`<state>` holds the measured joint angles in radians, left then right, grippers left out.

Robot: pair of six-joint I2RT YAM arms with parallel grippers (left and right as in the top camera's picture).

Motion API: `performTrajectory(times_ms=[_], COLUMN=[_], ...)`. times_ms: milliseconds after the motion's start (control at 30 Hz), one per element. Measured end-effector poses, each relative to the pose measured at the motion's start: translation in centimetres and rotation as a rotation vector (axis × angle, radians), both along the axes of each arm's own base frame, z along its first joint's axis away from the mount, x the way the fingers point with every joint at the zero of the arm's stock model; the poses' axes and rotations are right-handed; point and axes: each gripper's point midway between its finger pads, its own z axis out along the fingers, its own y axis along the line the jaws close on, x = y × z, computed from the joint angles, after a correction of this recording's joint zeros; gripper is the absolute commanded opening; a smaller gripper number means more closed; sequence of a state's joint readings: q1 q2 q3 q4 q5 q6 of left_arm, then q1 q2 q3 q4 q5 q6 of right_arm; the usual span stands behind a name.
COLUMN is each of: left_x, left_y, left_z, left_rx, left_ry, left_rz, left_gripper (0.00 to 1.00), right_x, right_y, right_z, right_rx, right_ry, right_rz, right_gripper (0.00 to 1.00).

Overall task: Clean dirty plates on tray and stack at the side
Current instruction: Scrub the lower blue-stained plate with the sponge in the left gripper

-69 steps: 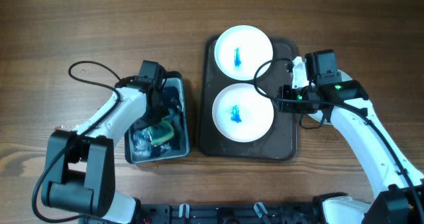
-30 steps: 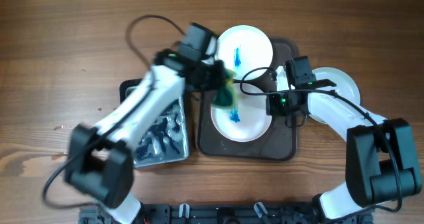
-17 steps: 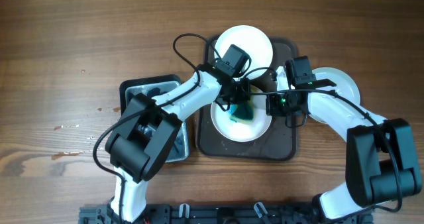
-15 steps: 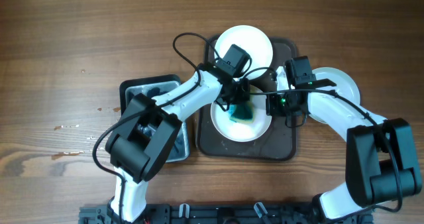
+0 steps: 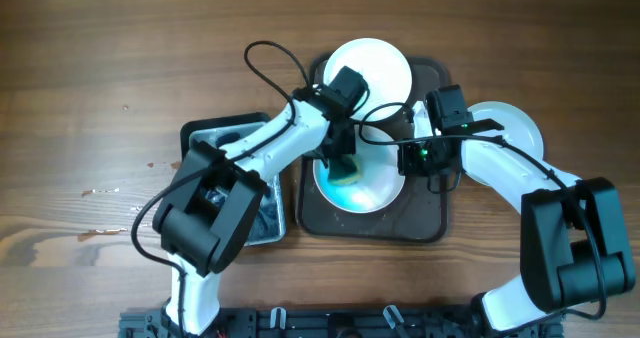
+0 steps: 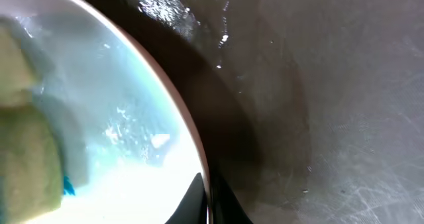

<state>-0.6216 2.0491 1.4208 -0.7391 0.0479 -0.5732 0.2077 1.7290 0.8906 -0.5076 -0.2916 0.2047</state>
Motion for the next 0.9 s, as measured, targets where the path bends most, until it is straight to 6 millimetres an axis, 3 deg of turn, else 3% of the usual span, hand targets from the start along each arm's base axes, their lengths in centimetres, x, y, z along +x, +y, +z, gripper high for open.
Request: performTrajectory(times_ms=[67,200,500,667,900], left_x=[1.3,1.3,-4.7,-5.5,-5.8], left_y=[-2.0,-4.8,-10.7,-9.7,-3.4], left_z=[0.2,0.3,0.0,-0.2,-0.6], left_rx=[-0.15,-0.285,-0.387,-0.342,-0.208], left_ry=[-0.02,-0.023,0.092,0.143,0.283], left_rz=[-0.009,-0.05,-0.22,-0.208,-0.076], left_gripper=[0.04,0.04,0.04,0.04,0.04], right_x=[-0.1,0.0,0.0,-0.2,-0.4], right_y=[-0.3,-0.5,-0.7,-0.6,-0.1], right_z=[0.0,0.0,-0.1,-0.1,0.0], right_rx=[-0.004,-0.005,-0.012,-0.007,0.002], right_ry=[0.009,0.013,0.012,0.021,0.023], right_rz=[-0.014,-0.026,-0.03,-0.028,-0.014], right_gripper=[0.04,0.04,0.04,0.04,0.05])
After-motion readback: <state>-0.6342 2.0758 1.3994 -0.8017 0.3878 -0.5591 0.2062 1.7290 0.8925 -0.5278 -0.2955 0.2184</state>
